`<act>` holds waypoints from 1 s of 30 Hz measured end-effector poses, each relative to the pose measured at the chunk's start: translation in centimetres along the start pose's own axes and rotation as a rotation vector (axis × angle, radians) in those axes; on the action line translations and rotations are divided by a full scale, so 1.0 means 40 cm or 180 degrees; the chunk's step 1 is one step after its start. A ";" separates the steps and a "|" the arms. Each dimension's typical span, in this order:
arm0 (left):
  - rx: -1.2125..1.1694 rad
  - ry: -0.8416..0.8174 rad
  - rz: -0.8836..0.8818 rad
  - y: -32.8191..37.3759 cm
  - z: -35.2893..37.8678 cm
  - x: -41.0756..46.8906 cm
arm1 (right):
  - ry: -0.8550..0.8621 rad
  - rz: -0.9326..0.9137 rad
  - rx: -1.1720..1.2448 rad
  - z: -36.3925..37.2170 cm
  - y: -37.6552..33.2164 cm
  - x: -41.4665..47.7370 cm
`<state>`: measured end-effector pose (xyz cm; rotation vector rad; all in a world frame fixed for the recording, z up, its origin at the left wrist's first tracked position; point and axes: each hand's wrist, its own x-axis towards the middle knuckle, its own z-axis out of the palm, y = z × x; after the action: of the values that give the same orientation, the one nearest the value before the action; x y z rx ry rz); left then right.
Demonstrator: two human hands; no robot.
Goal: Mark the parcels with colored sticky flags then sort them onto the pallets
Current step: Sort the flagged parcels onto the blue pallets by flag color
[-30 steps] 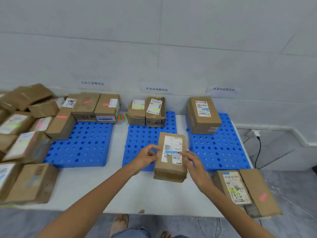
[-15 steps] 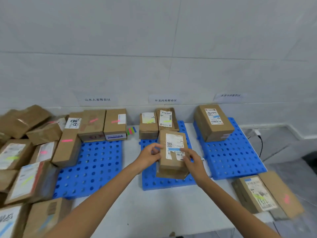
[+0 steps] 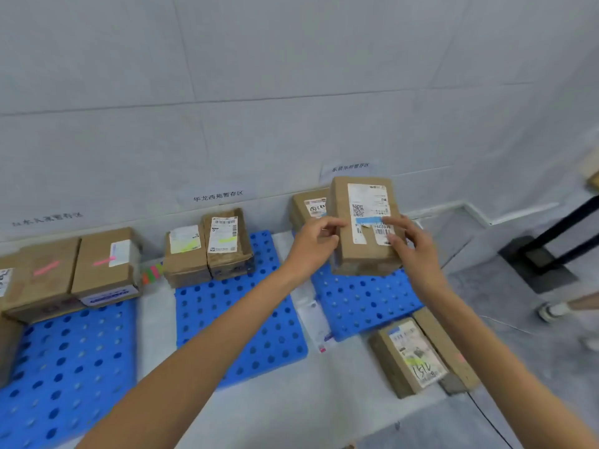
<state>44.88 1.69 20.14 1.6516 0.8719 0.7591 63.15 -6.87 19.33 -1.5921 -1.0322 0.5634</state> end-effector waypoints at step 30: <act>0.3003 -0.0416 -0.2448 -0.365 0.294 0.499 | -0.2038 -0.0116 -0.1344 -0.040 0.654 0.609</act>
<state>62.78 15.01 4.30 1.8643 1.7750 -0.3680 85.28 12.48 -1.09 -1.7922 -1.7433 0.9068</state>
